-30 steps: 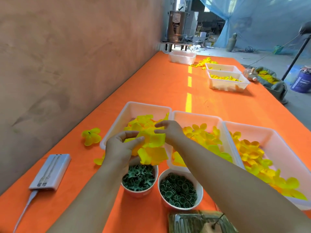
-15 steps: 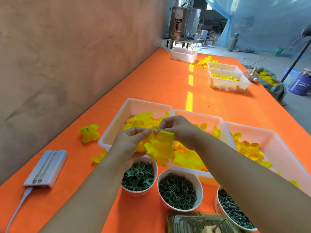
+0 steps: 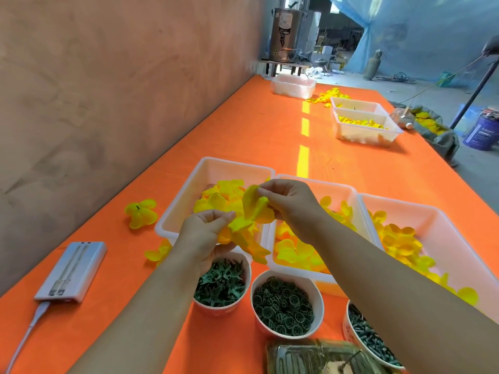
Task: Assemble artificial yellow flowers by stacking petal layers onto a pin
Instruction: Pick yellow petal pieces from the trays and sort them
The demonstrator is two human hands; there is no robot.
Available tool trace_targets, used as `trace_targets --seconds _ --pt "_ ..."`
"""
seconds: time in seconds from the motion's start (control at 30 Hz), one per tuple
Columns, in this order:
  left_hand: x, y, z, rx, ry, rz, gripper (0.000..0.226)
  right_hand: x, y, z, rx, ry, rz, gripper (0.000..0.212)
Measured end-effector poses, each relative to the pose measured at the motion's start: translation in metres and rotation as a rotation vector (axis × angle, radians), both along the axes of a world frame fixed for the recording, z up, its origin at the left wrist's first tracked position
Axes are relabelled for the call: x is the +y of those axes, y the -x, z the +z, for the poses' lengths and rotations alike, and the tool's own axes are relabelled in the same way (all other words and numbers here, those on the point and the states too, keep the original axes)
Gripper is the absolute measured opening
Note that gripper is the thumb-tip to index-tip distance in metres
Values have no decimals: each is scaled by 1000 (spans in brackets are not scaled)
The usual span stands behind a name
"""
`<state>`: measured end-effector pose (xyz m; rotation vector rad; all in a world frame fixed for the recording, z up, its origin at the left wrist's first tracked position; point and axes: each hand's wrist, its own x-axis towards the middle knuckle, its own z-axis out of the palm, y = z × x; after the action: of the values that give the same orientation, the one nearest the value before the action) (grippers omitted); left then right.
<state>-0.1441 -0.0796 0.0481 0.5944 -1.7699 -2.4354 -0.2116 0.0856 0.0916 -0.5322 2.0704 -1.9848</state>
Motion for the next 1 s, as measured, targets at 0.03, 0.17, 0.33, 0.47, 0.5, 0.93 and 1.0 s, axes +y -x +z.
trace_targets --seconds 0.03,0.17,0.33,0.47,0.5,0.93,1.0 --pt "0 1 -2 4 42 34 20 2 0 2 -13 -27 57 8" --pt "-9 3 -8 39 194 139 20 12 0 11 -6 -82 207 5" --pt "-42 -2 -11 28 262 330 20 30 10 27 -86 144 34 4" --pt "-47 -5 -5 85 212 371 15 30 15 12 -33 -140 -127 22" --pt "-45 -6 -2 101 217 371 15 26 16 7 -34 -165 -153 27" --pt "-43 -20 14 255 307 238 10 -36 43 -20 -23 -434 -258 5" --pt "-42 -19 13 275 315 252 15 -39 46 -16 -10 -450 -318 12"
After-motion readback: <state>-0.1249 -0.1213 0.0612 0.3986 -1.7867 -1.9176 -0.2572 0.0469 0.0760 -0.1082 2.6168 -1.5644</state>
